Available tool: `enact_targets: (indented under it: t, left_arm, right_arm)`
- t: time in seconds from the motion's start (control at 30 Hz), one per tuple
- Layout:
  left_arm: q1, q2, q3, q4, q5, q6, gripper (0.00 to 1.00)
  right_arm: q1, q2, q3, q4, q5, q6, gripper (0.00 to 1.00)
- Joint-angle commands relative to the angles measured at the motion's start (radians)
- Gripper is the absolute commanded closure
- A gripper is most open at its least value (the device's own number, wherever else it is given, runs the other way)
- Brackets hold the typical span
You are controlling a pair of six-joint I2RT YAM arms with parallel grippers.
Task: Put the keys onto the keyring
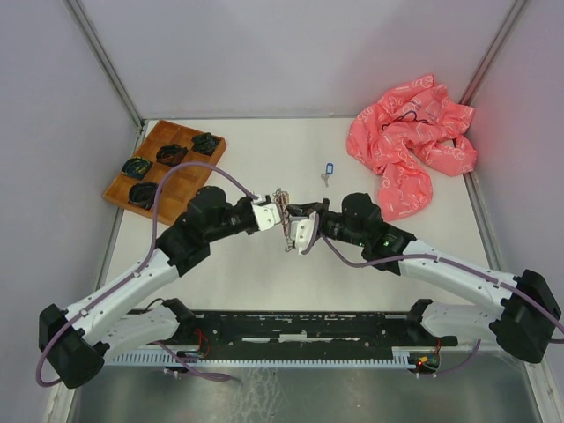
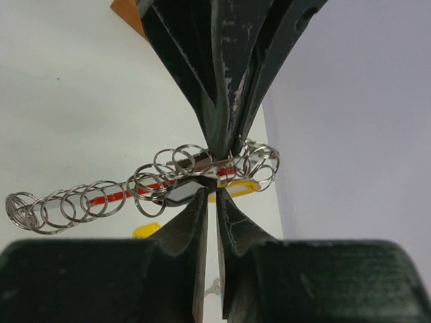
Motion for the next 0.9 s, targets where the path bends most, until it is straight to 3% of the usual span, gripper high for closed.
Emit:
enact_targets:
  t: [0.0,0.43,0.67,0.87]
  left_arm:
    - [-0.001,-0.038,-0.007,0.155,0.015,-0.071,0.97]
    - [-0.003,-0.035,-0.026,0.170,0.005,-0.071,0.97]
    - [-0.001,-0.028,-0.033,0.193,-0.002,-0.075,0.97]
    - [-0.002,-0.039,-0.057,0.229,-0.020,-0.085,0.97]
  right_arm:
    - [-0.016,-0.034,-0.019,0.101,-0.003,0.072,0.81]
    - [-0.034,-0.060,-0.025,0.145,-0.053,0.132,0.64]
    - [-0.036,-0.074,-0.028,0.126,-0.042,0.205,0.63]
    - [-0.036,-0.114,-0.037,0.125,0.032,0.381,0.63]
